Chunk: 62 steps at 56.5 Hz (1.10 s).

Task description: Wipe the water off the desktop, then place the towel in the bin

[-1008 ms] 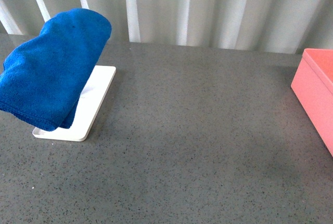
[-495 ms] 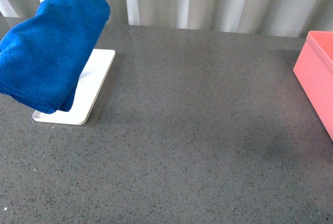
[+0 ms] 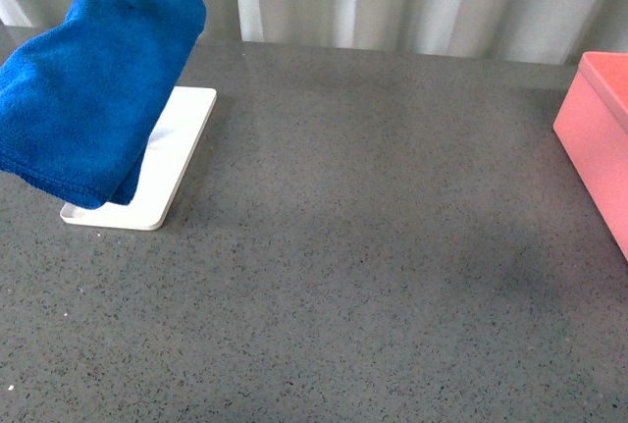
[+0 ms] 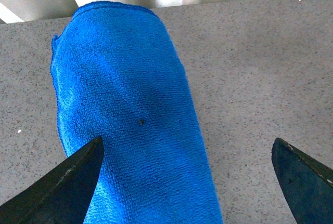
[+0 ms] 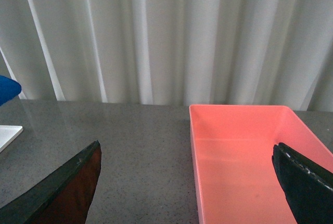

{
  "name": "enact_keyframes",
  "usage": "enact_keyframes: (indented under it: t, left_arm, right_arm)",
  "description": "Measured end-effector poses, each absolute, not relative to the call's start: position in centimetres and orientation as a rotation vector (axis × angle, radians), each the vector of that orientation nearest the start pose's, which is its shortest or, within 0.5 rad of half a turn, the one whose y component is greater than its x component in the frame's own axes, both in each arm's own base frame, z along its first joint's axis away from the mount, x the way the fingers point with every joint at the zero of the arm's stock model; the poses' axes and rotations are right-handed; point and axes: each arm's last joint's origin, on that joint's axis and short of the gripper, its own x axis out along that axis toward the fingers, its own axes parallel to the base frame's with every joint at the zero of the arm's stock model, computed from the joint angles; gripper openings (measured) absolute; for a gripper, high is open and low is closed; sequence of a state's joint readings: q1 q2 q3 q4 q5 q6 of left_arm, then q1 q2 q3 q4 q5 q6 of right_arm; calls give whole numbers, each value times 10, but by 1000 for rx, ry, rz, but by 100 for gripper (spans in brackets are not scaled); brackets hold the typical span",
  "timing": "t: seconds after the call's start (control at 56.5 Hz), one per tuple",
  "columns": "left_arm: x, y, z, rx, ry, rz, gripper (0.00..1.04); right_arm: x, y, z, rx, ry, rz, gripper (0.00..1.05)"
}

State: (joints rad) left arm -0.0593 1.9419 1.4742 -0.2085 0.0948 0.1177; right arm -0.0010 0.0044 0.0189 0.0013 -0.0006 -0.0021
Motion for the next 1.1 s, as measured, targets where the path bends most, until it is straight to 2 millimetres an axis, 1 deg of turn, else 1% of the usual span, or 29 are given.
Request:
enact_keyframes:
  t: [0.141,0.318,0.424,0.619,0.92,0.937,1.008,1.096]
  left_arm:
    - [441,-27,224,137,667,-159,98]
    - [447,-19,217,154,638,-142,98]
    - [447,-10,204,186,666,-119,98]
    - [448,-6,183,197,716,-103,98]
    - [447,-8,177,184,720,-124,98]
    - [447,-8,177,184,721,-124,97]
    - [446,-9,173,190,739,-111,83]
    - [444,-9,169,191,752,-111,71]
  right_arm:
    - [97,0,170,-2,-16,0,98]
    - [97,0,170,-2,-16,0,98]
    - [97,0,170,-2,-16,0,98]
    - [97,0,170,-2,-16,0,98]
    - [97,0,170,-2,-16,0,98]
    - [97,0,170,-2,-16,0,98]
    - [97,0,170,-2,-16,0,98]
    - [97,0,170,-2,-16,0,98]
